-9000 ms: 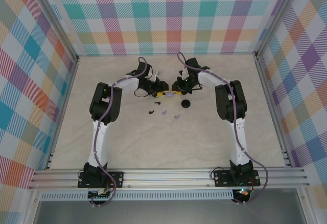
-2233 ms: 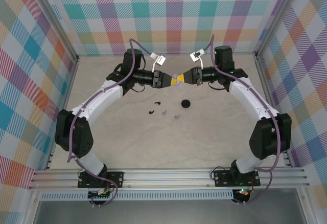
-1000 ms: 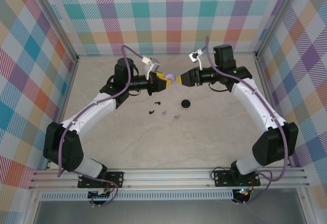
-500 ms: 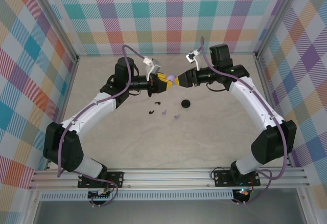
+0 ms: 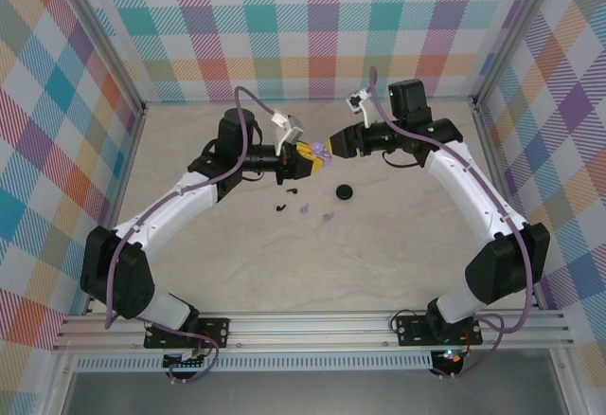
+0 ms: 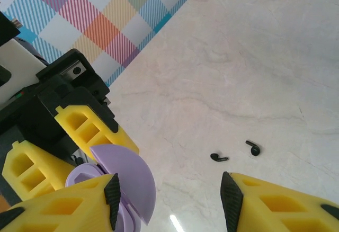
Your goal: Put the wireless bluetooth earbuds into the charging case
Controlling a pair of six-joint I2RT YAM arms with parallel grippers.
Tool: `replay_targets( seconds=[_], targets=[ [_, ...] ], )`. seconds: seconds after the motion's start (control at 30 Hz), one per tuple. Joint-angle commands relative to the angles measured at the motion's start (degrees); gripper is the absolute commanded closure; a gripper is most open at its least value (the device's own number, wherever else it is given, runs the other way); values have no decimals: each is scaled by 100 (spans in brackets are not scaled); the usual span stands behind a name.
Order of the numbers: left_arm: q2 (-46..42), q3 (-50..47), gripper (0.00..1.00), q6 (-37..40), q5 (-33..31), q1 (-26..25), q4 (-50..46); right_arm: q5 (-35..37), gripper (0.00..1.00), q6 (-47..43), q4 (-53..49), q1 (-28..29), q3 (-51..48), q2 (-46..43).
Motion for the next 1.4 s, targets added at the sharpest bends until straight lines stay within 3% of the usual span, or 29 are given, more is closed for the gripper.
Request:
replay_targets(
  seconds=[0.0, 0.2, 0.43, 0.57, 0.7, 0.97, 1.37],
  targets=[
    [-34, 229, 81, 123, 270, -58, 55, 243, 45, 71, 102, 25, 48, -66],
    [19, 186, 82, -187, -59, 15, 168, 675, 43, 129, 219, 17, -185, -371],
    [-43, -106, 82, -610, 75, 352, 481, 1561, 41, 288, -55, -124, -544, -467],
    [-320, -358, 81, -638, 120, 465, 414, 1705, 41, 303, -352, -130, -704, -269],
    [-684, -683, 82, -600, 65, 540, 218, 1463, 48, 419, -382, -125, -1052, -26],
    [-1548, -1487, 81, -771, -277, 542, 176, 1072, 73, 487, -335, 68, -1581, 699],
    [-2195, -2086, 80, -986, -626, 412, 156, 1737, 81, 462, -302, 506, -1392, 1800]
  ],
)
